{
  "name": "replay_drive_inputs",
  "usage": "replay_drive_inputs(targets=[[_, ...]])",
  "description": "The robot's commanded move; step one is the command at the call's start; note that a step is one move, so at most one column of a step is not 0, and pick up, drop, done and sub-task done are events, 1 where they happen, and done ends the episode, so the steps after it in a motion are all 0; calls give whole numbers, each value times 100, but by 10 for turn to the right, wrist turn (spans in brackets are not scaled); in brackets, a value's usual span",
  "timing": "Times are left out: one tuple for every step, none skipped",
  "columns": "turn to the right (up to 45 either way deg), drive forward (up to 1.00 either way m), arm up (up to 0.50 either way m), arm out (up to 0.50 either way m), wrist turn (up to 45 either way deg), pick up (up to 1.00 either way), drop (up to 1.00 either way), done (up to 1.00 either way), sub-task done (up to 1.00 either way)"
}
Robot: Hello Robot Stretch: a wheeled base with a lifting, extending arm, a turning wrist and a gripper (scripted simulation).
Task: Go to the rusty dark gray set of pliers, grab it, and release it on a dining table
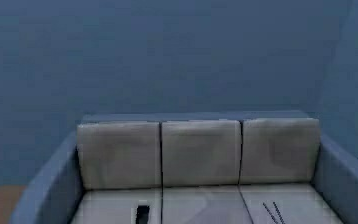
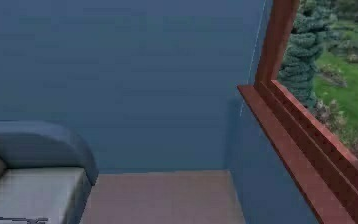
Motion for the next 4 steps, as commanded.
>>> replay_drive_inputs(targets=[[-450,0,0,0,0,0,0,0,0],[-90,0,0,0,0,0,0,0,0],[450,0,0,0,0,0,0,0,0],[300,0,0,0,0,0,0,0,0]])
